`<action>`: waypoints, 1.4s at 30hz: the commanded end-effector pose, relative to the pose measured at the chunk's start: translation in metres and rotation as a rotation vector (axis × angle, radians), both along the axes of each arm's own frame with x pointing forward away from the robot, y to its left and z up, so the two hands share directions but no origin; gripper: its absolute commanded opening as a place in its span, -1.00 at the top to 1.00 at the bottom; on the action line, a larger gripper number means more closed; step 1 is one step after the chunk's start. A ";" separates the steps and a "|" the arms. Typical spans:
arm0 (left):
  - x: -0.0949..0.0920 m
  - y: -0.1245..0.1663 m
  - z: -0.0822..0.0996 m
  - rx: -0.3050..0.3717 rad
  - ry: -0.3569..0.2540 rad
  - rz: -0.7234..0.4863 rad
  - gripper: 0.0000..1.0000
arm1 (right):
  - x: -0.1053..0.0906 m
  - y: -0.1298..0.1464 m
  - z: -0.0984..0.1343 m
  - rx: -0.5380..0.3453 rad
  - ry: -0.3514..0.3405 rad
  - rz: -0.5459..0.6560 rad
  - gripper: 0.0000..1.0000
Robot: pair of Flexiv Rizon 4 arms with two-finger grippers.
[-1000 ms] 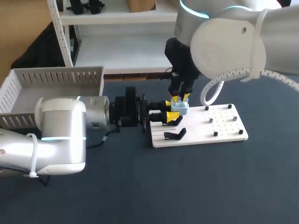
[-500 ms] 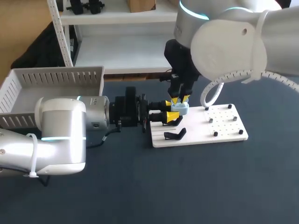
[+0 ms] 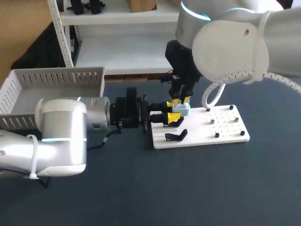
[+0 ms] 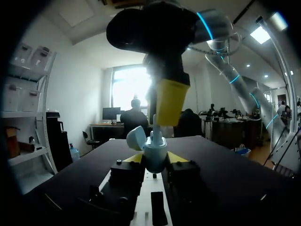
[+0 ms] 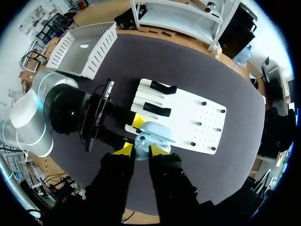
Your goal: Pick up each earbud case from the left stands, insert the matching earbuds, close the lid, and place the case in the box.
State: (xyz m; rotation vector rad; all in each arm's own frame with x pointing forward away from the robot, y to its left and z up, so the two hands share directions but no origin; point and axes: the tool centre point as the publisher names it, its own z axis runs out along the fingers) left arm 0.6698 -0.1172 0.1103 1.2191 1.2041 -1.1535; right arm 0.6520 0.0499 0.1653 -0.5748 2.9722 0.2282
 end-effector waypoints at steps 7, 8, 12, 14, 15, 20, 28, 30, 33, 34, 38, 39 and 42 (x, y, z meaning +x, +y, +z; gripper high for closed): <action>0.000 0.000 -0.001 -0.003 -0.002 0.002 1.00 | -0.001 0.001 -0.002 0.007 -0.004 0.000 1.00; 0.000 0.000 -0.001 -0.003 -0.002 0.002 1.00 | -0.001 0.001 -0.002 0.008 -0.003 0.000 1.00; 0.000 0.000 -0.001 -0.003 -0.002 0.002 1.00 | -0.001 0.002 -0.003 0.009 -0.003 0.000 1.00; 0.000 0.000 -0.001 -0.003 -0.002 0.002 1.00 | 0.000 0.002 -0.003 0.010 -0.003 0.000 1.00; 0.000 0.000 -0.001 -0.003 -0.002 0.002 1.00 | 0.000 0.003 -0.003 0.011 -0.004 0.000 1.00; 0.000 0.000 -0.001 -0.003 -0.002 0.002 1.00 | 0.000 0.004 -0.002 0.014 -0.004 0.001 1.00; 0.000 0.000 -0.001 -0.003 -0.002 0.002 1.00 | 0.001 0.004 -0.004 0.011 0.002 -0.001 1.00; 0.000 0.000 -0.001 -0.003 -0.002 0.002 1.00 | 0.001 0.004 -0.004 0.011 0.002 -0.002 1.00; 0.000 0.000 -0.001 -0.003 -0.002 0.002 1.00 | 0.002 0.003 -0.004 0.009 0.001 -0.004 1.00; 0.000 0.000 -0.001 -0.003 -0.002 0.002 1.00 | 0.002 0.003 -0.004 0.009 0.001 -0.005 1.00; 0.000 0.000 -0.001 -0.003 -0.002 0.002 1.00 | 0.003 0.003 -0.004 0.010 0.001 -0.008 1.00; 0.000 0.000 -0.001 -0.003 -0.002 0.002 1.00 | 0.003 0.003 -0.004 0.010 0.000 -0.008 1.00; 0.000 0.000 -0.001 -0.003 -0.002 0.002 1.00 | 0.004 0.003 -0.004 0.011 0.000 -0.009 1.00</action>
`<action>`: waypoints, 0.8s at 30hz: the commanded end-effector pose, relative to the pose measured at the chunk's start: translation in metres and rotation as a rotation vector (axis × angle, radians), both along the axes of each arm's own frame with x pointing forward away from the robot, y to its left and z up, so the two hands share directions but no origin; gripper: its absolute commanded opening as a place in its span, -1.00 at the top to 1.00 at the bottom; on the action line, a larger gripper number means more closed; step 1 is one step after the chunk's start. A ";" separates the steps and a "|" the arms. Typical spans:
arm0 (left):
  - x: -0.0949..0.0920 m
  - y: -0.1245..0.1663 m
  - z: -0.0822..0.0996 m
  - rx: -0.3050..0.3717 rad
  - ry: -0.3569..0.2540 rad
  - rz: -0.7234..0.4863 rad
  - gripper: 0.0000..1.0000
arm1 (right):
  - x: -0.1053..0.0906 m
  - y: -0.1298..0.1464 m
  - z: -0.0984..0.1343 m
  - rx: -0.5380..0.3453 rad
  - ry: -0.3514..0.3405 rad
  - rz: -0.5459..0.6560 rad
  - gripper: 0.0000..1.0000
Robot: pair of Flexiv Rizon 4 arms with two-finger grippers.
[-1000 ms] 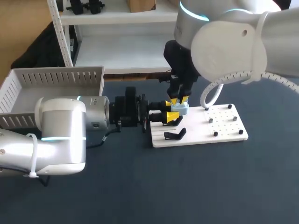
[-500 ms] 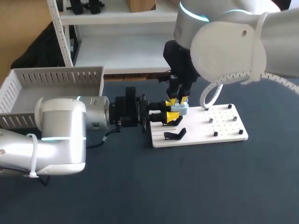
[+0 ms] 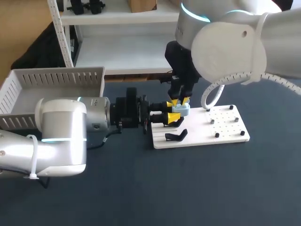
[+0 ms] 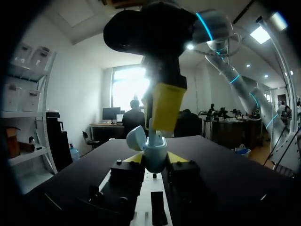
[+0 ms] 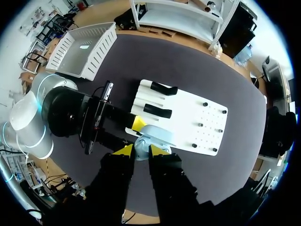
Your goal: Pick up each earbud case from the left stands, insert the matching earbuds, close the lid, and place the case in the box.
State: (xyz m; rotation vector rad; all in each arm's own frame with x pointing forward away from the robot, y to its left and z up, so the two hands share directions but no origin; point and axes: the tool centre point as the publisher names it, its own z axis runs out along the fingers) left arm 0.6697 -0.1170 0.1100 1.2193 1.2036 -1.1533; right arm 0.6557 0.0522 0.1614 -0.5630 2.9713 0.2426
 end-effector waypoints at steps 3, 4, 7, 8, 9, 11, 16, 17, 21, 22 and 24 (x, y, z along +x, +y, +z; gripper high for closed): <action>0.000 -0.001 -0.001 -0.003 -0.001 0.002 1.00 | 0.000 0.000 0.000 0.001 -0.001 -0.002 1.00; 0.000 -0.001 -0.001 -0.003 -0.001 0.002 1.00 | 0.001 0.000 -0.001 0.002 0.000 -0.002 1.00; 0.000 -0.001 -0.001 -0.003 -0.001 0.002 1.00 | 0.001 0.000 -0.001 0.002 0.002 -0.001 1.00; 0.000 -0.001 -0.001 -0.003 -0.001 0.002 1.00 | 0.001 0.000 -0.002 0.002 0.003 -0.001 1.00; 0.000 -0.001 -0.001 -0.003 -0.001 0.002 1.00 | 0.001 0.000 -0.002 0.001 0.003 -0.001 1.00; 0.000 -0.001 -0.001 -0.003 -0.001 0.002 1.00 | 0.002 0.000 -0.003 0.001 0.004 -0.001 1.00; 0.000 -0.001 -0.001 -0.003 -0.001 0.002 1.00 | 0.003 -0.001 -0.004 -0.002 0.009 0.002 1.00; 0.000 -0.001 -0.001 -0.003 -0.001 0.002 1.00 | 0.003 -0.001 -0.004 -0.002 0.010 0.002 1.00; 0.000 -0.001 -0.001 -0.003 -0.001 0.002 1.00 | 0.003 -0.001 -0.003 0.003 0.012 0.004 0.12; 0.000 -0.001 -0.001 -0.003 -0.001 0.002 1.00 | 0.002 -0.002 -0.001 0.008 0.010 0.005 -0.28; 0.000 -0.001 -0.001 -0.003 -0.001 0.002 1.00 | -0.001 -0.003 0.006 0.016 0.004 0.006 -0.97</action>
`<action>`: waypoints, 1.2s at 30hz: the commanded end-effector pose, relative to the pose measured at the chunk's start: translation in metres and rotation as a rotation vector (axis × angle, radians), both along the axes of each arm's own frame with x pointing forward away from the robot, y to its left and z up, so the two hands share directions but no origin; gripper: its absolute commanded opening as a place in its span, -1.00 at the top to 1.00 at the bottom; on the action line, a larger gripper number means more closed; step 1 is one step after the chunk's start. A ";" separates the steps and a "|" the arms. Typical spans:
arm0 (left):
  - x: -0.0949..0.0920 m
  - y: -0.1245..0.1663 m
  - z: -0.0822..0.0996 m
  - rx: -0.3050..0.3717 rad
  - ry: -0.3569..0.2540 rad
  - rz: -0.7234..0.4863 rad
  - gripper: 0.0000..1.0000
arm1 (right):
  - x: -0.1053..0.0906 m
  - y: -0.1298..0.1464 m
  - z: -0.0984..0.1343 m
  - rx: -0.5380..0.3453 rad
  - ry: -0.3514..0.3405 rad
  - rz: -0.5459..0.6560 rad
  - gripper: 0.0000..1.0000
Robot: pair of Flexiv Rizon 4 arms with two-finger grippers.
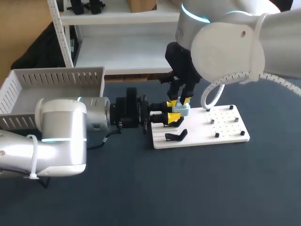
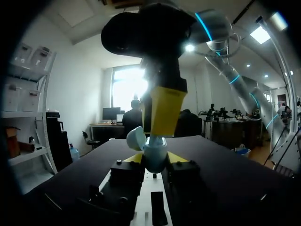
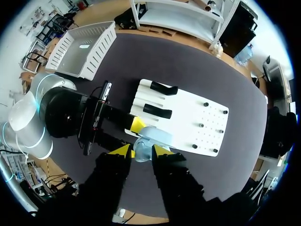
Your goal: Pick up each earbud case from the left stands, insert the matching earbuds, close the lid, and place the case in the box.
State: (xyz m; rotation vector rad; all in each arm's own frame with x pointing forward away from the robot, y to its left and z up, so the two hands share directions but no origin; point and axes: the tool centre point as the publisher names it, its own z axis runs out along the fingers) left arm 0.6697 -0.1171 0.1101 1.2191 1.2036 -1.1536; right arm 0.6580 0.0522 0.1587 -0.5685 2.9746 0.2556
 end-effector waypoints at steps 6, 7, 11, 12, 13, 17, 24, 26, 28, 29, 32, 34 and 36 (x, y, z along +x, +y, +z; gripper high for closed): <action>0.000 0.000 -0.001 -0.002 -0.001 0.002 1.00 | -0.006 -0.017 0.034 0.052 -0.048 -0.041 -1.00; 0.000 0.000 -0.001 -0.002 -0.001 0.002 1.00 | -0.003 -0.019 0.036 0.050 -0.057 -0.053 -1.00; 0.000 0.000 -0.001 -0.002 -0.001 0.002 1.00 | 0.016 -0.031 0.035 0.050 -0.067 -0.105 -1.00; 0.000 0.000 -0.001 -0.002 -0.001 0.002 1.00 | 0.021 -0.034 0.033 0.041 -0.068 -0.119 -1.00; 0.000 0.000 -0.001 -0.002 -0.001 0.002 1.00 | 0.026 -0.037 0.032 0.038 -0.066 -0.131 -1.00; 0.000 0.000 -0.001 -0.002 -0.001 0.002 1.00 | 0.044 -0.044 0.025 0.033 -0.062 -0.172 -1.00; 0.000 0.000 -0.001 -0.002 -0.001 0.002 1.00 | 0.059 -0.049 0.014 0.031 -0.047 -0.203 -1.00; 0.000 0.000 -0.001 -0.002 -0.001 0.002 1.00 | 0.058 -0.048 0.010 0.027 -0.038 -0.205 -1.00; 0.000 0.000 -0.001 -0.002 -0.001 0.002 1.00 | 0.056 -0.048 0.007 0.023 -0.030 -0.202 -1.00; 0.000 0.000 -0.001 -0.002 -0.001 0.002 1.00 | 0.054 -0.047 0.005 0.019 -0.024 -0.200 -1.00; 0.000 0.000 -0.001 -0.002 -0.001 0.002 1.00 | 0.048 -0.049 -0.002 0.007 -0.004 -0.196 -1.00; 0.000 0.000 -0.001 -0.002 -0.001 0.002 1.00 | 0.044 -0.052 -0.005 -0.001 0.006 -0.195 -1.00; 0.000 0.000 -0.001 -0.002 -0.001 0.002 1.00 | 0.041 -0.054 -0.008 -0.009 0.015 -0.194 -1.00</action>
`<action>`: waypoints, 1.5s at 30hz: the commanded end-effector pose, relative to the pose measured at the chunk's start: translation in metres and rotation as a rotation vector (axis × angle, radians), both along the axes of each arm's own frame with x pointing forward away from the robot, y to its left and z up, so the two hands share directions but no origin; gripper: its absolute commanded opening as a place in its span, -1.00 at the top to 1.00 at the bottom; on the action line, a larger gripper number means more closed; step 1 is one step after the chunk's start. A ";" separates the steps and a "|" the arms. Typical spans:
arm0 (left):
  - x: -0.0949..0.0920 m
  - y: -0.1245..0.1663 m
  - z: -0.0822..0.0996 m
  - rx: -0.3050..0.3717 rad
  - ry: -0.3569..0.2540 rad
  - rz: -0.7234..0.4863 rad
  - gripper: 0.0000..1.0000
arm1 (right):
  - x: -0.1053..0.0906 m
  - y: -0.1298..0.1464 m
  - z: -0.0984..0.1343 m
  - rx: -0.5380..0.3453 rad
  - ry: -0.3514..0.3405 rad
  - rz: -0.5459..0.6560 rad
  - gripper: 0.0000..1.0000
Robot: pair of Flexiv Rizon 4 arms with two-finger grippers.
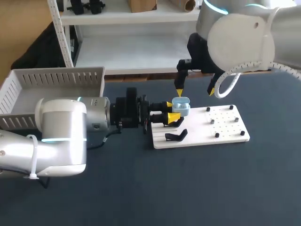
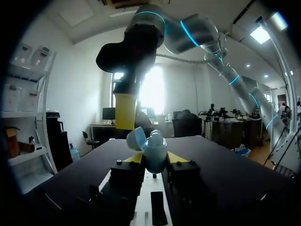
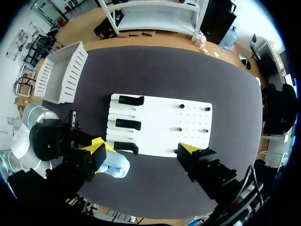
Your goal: Pick up each earbud case from the left stands, insert the matching earbuds, close the lid, and place the case in the box.
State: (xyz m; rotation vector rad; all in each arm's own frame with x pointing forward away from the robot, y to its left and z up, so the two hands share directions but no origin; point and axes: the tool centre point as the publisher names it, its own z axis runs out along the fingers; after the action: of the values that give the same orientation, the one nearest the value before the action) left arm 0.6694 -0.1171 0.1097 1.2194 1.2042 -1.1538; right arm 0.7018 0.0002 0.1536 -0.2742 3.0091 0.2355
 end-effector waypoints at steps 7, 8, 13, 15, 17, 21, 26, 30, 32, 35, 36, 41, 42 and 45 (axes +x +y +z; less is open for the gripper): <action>0.000 0.000 0.000 -0.003 -0.002 0.003 1.00 | -0.019 -0.006 0.000 -0.007 0.026 0.011 -1.00; 0.000 0.000 0.000 -0.003 -0.002 0.003 1.00 | -0.021 -0.005 0.000 -0.007 0.028 0.014 -1.00; 0.000 0.000 0.000 -0.003 -0.002 0.003 1.00 | -0.026 -0.004 0.008 0.005 -0.003 0.028 -1.00; 0.000 0.000 0.000 -0.003 -0.002 0.003 1.00 | -0.024 -0.004 0.016 0.024 -0.027 0.026 -1.00; 0.000 0.000 0.000 -0.003 -0.002 0.003 1.00 | -0.021 -0.002 0.022 0.031 -0.046 0.028 -1.00; 0.000 0.000 0.000 -0.003 -0.002 0.003 1.00 | -0.008 0.000 0.024 0.030 -0.063 0.026 -1.00; 0.000 0.000 0.000 -0.003 -0.002 0.003 1.00 | 0.011 0.002 0.016 0.024 -0.057 0.010 -1.00; 0.000 0.000 0.000 -0.003 -0.002 0.003 1.00 | 0.024 0.002 0.009 0.025 -0.052 -0.007 -1.00; 0.000 0.000 0.000 -0.003 -0.002 0.003 1.00 | 0.028 0.001 0.007 0.026 -0.048 -0.015 -1.00; 0.000 0.000 0.000 -0.003 -0.002 0.003 1.00 | 0.032 -0.001 0.000 0.019 -0.033 -0.026 -1.00; 0.000 0.000 0.000 -0.003 -0.002 0.003 1.00 | 0.032 -0.001 -0.003 0.016 -0.027 -0.028 -1.00; 0.000 0.000 0.000 -0.003 -0.002 0.003 1.00 | 0.025 -0.007 -0.014 0.000 0.009 -0.031 -1.00; 0.000 0.000 0.000 -0.003 -0.002 0.003 1.00 | 0.022 -0.009 -0.016 -0.003 0.015 -0.031 -1.00; 0.000 0.000 0.000 -0.003 -0.002 0.003 1.00 | 0.013 -0.012 -0.015 -0.002 0.029 -0.029 -1.00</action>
State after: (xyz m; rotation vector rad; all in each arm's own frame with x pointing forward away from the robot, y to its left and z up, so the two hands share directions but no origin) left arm 0.6696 -0.1171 0.1099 1.2181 1.2028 -1.1528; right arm 0.7203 -0.0095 0.1356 -0.2276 3.0393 0.2310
